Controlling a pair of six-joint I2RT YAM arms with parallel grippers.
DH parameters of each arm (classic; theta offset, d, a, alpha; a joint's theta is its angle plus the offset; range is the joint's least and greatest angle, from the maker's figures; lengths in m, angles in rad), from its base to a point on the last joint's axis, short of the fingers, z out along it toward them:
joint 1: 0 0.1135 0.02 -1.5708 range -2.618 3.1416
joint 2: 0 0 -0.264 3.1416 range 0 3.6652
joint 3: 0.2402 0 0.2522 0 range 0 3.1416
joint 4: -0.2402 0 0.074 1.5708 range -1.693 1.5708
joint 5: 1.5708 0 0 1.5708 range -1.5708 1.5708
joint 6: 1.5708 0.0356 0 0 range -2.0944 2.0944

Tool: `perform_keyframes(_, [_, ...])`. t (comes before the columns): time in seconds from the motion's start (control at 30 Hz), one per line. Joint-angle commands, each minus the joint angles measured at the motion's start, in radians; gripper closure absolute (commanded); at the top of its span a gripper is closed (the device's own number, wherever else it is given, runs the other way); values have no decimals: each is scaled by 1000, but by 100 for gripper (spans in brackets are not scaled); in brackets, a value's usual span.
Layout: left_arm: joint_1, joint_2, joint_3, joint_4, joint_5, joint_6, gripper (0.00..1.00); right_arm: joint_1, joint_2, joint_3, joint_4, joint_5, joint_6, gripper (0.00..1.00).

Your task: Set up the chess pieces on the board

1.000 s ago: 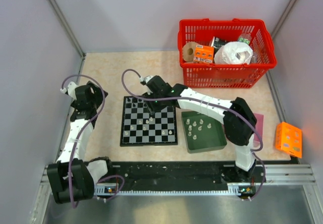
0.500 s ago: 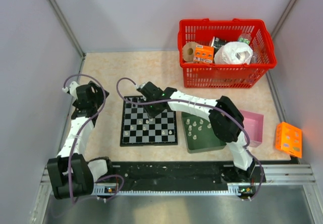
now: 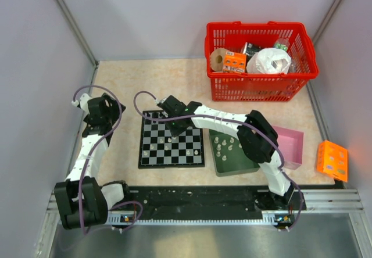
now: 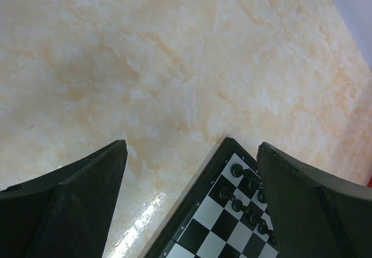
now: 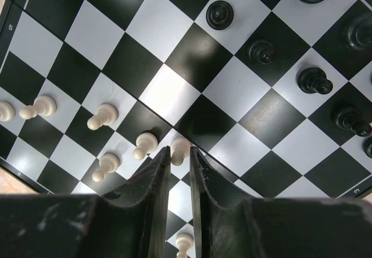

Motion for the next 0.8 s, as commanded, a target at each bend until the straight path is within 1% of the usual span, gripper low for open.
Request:
perform_keyframes(0.0, [1,7,35,31,-6,14,1,8,4,42,9,-7,7,82])
perform_keyframes(0.03, [1,5,35,31,-6,16,1,8,2,44,7,-5,7,82])
perform_keyframes(0.1, [1,7,35,31,-6,16,1,8,2,44,-1,-5,4,88])
perform_keyframes(0.3, [3,8,35,31,-6,19,1,10,-34,21,-14,-23,2,95])
perform_keyframes(0.47, [1,10,33,30,-12,21,1,33,-105,-44,-11,-17,4,96])
perform_keyframes(0.77, [1,21,29,34,-10,21,1,63,-179,-162,-5,10,37,96])
